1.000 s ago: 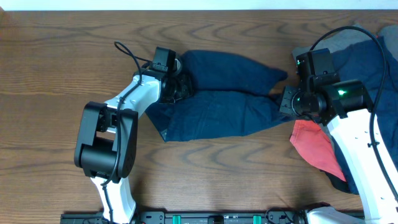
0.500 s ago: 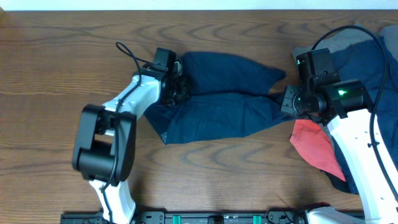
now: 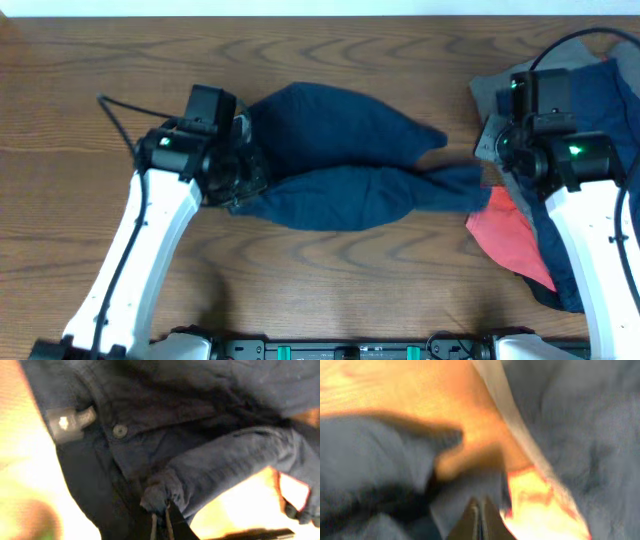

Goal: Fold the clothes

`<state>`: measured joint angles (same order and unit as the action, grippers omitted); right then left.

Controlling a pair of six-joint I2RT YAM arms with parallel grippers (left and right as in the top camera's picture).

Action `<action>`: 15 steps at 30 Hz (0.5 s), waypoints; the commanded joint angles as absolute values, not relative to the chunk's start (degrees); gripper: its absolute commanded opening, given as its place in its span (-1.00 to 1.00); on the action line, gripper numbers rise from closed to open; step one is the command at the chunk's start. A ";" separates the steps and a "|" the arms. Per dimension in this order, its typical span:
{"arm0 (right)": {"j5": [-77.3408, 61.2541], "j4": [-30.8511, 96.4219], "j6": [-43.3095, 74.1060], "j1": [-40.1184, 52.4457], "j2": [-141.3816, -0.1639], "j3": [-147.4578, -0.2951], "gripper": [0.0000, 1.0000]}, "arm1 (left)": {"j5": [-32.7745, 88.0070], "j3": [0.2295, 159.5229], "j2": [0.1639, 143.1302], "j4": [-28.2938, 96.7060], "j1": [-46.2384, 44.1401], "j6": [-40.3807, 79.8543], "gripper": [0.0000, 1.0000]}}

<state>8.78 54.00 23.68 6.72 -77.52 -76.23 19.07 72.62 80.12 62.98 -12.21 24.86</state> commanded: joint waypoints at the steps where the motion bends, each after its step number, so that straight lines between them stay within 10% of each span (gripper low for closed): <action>1: 5.98 51.16 17.69 6.44 -76.40 -76.58 -0.98 | 12.49 72.97 76.97 65.82 -12.01 29.02 -0.88; 4: 3.73 50.15 17.52 6.42 -76.62 -76.55 -0.83 | 10.94 72.71 75.55 66.26 -12.01 29.04 -0.88; 6: -0.71 51.90 17.54 6.44 -76.62 -76.55 -0.02 | 9.54 72.47 75.57 66.17 -12.01 29.04 -0.86; 7: -3.99 53.76 17.74 6.44 -76.62 -76.55 0.06 | 9.32 72.27 75.79 66.17 -12.01 29.02 -0.88; 15: -8.86 77.52 28.53 6.46 -76.88 -74.54 -0.01 | 9.37 69.69 77.60 65.45 -12.01 29.04 -0.88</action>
